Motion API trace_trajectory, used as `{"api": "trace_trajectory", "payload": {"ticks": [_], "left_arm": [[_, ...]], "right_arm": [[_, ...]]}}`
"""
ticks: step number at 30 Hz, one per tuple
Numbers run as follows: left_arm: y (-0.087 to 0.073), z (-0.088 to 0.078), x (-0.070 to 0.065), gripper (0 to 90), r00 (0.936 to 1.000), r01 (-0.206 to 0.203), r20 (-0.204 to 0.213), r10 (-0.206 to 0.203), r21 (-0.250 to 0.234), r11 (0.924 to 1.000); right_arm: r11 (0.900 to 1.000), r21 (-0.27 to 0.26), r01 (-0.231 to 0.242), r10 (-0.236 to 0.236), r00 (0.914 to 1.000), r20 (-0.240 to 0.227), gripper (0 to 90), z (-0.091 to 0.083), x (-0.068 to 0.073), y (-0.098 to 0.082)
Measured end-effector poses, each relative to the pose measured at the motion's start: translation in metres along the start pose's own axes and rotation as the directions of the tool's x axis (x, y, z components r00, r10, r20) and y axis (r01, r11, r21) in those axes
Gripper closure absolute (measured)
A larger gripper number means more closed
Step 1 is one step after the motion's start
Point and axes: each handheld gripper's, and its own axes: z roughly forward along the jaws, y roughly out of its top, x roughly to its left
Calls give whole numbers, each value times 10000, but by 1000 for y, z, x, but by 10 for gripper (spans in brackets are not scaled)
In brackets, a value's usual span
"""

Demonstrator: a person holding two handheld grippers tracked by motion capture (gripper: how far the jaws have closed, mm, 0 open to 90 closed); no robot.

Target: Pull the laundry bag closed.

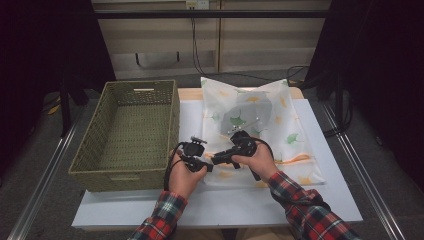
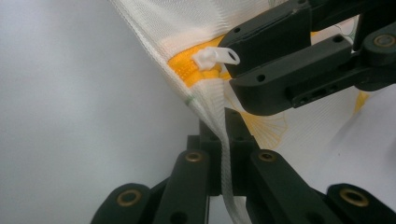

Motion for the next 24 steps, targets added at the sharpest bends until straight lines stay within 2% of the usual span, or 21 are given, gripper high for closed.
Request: {"api": "trace_trajectory", "payload": {"ticks": [6,14,16,22,24], "left_arm": [[0,2,-1,886,9999,-65,-95,66,26,10000],[0,3,-2,886,10000,-31,-59,31,7,10000],[0,3,-2,886,10000,-55,-67,55,29,10000],[0,3,-3,887,9999,-102,5,102,32,9999],[0,3,-3,887,9999,-137,38,137,47,9999]], "right_arm": [[10000,-25,-55,55,10000,-56,781,-2,2,2],[9997,156,-200,196,9996,209,881,-2,3,4],[9994,97,-340,340,9994,-9,880,-2,3,5],[9991,176,-391,390,9992,78,875,-1,6,7],[9984,189,-535,534,9985,91,865,0,8,8]]}}
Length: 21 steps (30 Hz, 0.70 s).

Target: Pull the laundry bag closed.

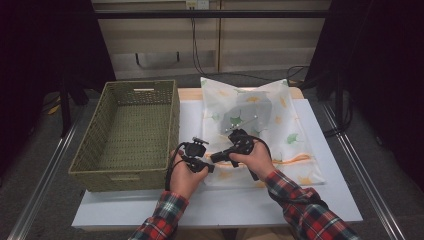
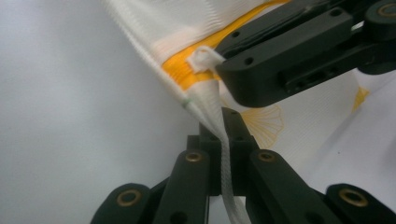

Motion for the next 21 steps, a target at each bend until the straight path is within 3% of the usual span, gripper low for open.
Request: {"api": "trace_trajectory", "payload": {"ticks": [11,13,15,21], "left_arm": [[0,0,0,887,10000,1,-1,-1,28,10000],[0,0,1,885,10000,-5,-2,5,45,10000],[0,0,1,878,10000,30,10,-30,115,9999],[1,0,2,819,9998,170,-140,-168,105,9998]], "right_arm": [[9996,192,193,-200,9991,371,900,7,-1,0],[9988,475,-82,62,9990,432,900,7,0,0],[9990,446,75,-94,9990,439,900,7,-1,0],[9986,516,-139,114,9987,492,900,2,0,0]]}}
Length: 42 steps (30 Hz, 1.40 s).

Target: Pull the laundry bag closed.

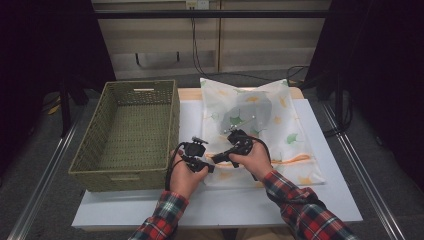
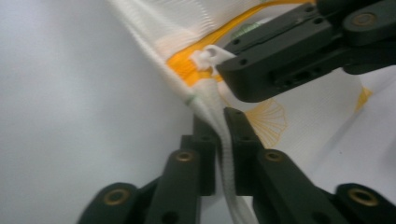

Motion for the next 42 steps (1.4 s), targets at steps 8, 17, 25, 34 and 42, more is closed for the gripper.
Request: {"api": "trace_trajectory", "payload": {"ticks": [8,17,25,34,42], "left_arm": [[2,0,2,887,9998,147,97,-147,45,9999],[2,-3,0,890,9997,-173,189,170,123,9998],[2,-3,-1,891,9994,-315,162,311,222,9993],[2,-3,0,890,9994,-297,198,291,280,9992],[2,-3,-1,891,9993,-316,191,310,289,9991]], "right_arm": [[10000,48,-13,13,10000,49,900,-3,0,-2],[9999,33,112,-112,9998,168,858,2,1,-1],[9996,-6,271,-271,9996,-25,843,5,1,1],[9980,12,639,-639,9978,-194,900,6,3,6],[9978,-213,628,-631,9979,-132,900,6,4,10]]}}
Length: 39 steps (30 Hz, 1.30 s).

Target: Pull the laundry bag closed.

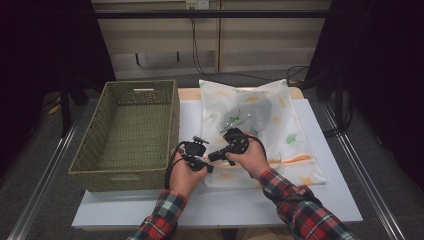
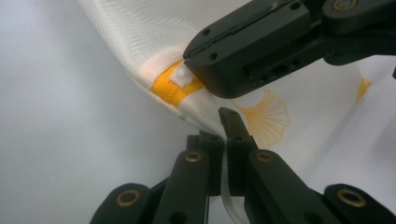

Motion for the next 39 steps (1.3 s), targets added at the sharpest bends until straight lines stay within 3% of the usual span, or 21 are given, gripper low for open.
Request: {"api": "trace_trajectory", "payload": {"ticks": [3,7,8,13,19,22,26,31,39], "left_arm": [[0,1,0,890,10000,-28,1,28,22,10000],[0,1,-1,889,10000,17,-44,-17,-49,10000],[0,1,0,886,10000,54,-10,-54,2,10000],[0,3,3,808,9996,273,20,-272,-200,9994],[3,3,6,814,9993,360,57,-358,-477,9982],[4,1,6,872,9992,407,41,-406,-435,9982],[4,-1,5,887,9983,545,213,-535,-492,9973],[6,-6,1,890,9988,497,67,-494,-626,9968],[5,-8,2,890,9975,692,157,-683,-659,9954]], "right_arm": [[9995,194,-253,253,9997,-37,900,0,0,-1],[9982,28,-605,605,9982,-30,900,-2,-3,-4],[9959,52,-905,905,9959,-20,900,-5,-3,-5],[9933,17,-1159,1159,9930,-239,900,-8,-6,-8],[9926,-17,-1213,1212,9922,-299,900,-11,-6,-11],[9917,11,-1287,1287,9913,-274,900,-12,-6,-11],[9906,-102,-1362,1361,9906,-132,900,-14,-5,-12],[9897,-157,-1424,1429,9893,311,900,-13,-5,-14],[9906,-264,-1346,1355,9900,384,900,-13,-5,-17]]}}
